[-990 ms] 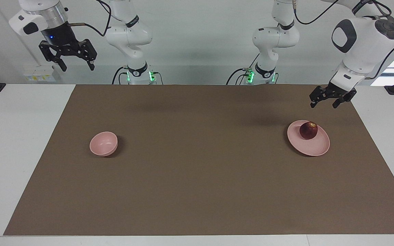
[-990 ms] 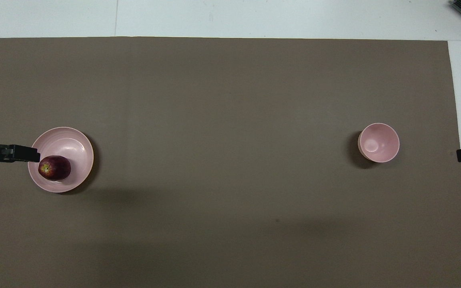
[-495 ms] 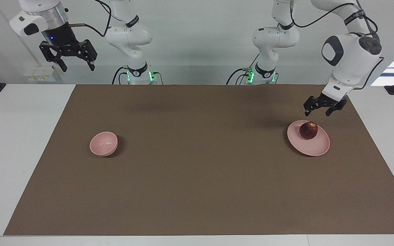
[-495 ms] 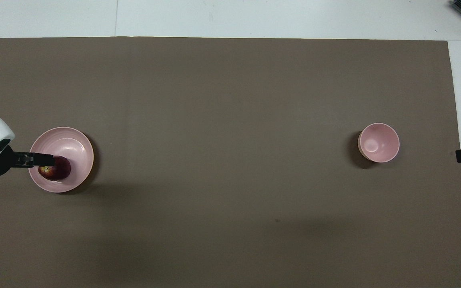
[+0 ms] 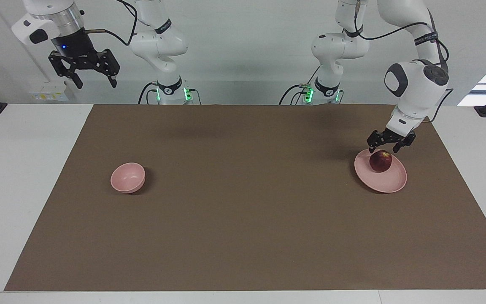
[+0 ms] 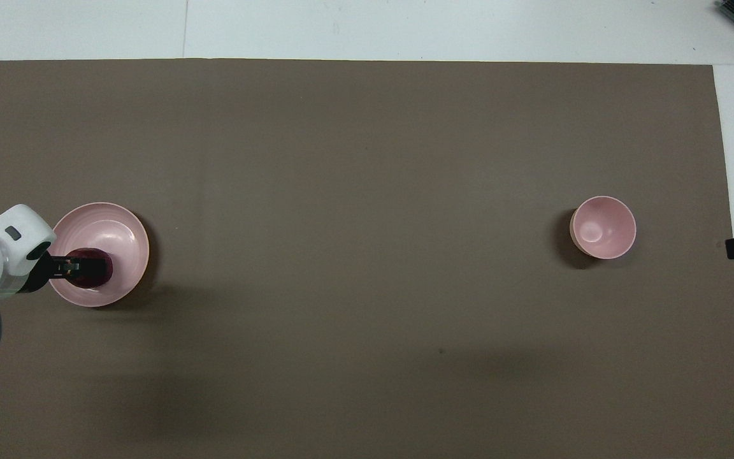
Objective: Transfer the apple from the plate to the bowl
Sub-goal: 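Reach the left gripper down over the apple on the pink plate, then close the left gripper on the dark red apple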
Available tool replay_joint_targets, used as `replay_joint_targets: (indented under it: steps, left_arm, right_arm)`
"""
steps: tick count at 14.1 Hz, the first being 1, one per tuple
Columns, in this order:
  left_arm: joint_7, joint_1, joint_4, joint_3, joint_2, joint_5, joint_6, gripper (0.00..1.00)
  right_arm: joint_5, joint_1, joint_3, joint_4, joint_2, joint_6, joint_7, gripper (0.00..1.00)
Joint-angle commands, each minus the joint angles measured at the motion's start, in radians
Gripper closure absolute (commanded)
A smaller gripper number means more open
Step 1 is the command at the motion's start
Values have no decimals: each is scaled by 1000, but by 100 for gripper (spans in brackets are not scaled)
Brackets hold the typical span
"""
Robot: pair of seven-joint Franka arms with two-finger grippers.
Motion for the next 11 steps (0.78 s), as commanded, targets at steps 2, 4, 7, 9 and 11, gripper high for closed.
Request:
replay_joint_targets:
  steps: [2, 4, 7, 9, 11]
  left_arm:
    - [19, 26, -28, 2, 35, -5, 90, 0]
    - [19, 30, -39, 2, 43, -5, 108, 0]
    - [19, 33, -40, 2, 63, -5, 118, 8]
    - [19, 33, -40, 2, 63, -5, 118, 21]
    - [17, 33, -36, 2, 66, -5, 118, 65]
  right_arm:
    - [6, -10, 3, -28, -22, 17, 2, 0]
    - [6, -10, 3, -28, -22, 17, 2, 0]
    - [6, -10, 3, -28, -22, 17, 3, 0]
    - [6, -10, 3, -28, -22, 17, 3, 0]
    - [6, -10, 3, -28, -22, 17, 3, 0]
